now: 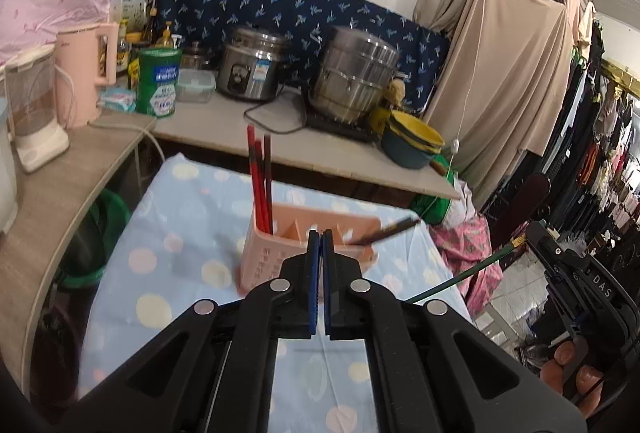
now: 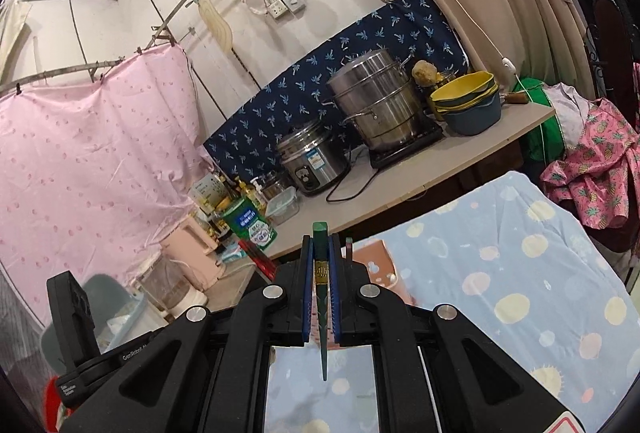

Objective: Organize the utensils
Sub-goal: 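Lower the spoon and chopstick into the caddy and open both tools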

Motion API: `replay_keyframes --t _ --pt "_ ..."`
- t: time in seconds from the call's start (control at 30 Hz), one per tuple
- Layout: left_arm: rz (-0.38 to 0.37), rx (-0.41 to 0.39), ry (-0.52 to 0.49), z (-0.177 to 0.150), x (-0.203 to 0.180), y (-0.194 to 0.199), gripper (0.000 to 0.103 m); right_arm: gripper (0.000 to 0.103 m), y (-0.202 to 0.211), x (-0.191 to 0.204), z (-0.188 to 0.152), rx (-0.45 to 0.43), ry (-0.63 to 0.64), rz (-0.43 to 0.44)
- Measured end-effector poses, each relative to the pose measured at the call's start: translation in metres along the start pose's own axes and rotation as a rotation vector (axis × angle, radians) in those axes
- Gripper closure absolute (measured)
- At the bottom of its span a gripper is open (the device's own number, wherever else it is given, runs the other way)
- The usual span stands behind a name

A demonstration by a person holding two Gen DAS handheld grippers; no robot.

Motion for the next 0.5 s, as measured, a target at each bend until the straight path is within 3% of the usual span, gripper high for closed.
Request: replay_keyframes --t 0.27,0.5 --pt "0.021 -0.044 -0.011 0.035 0.000 -0.023 0.102 0.096 -0.024 0.002 0.049 -0.120 -0.068 0.009" --pt "0.049 -0.047 -0.030 0.044 0.001 -0.046 0.102 0.096 -0.043 -0.004 0.066 -0.172 -0.091 -0.039"
Point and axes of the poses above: each gripper's, at about its wrist camera, not at the fingertips, and y roughly against the way its jaws point, x to its left, z to its top, the point moved 6 cm from there along -y, roughly the way its jaws point, and after that the axes turned 3 degrees about -z, right-handed, at the moved point
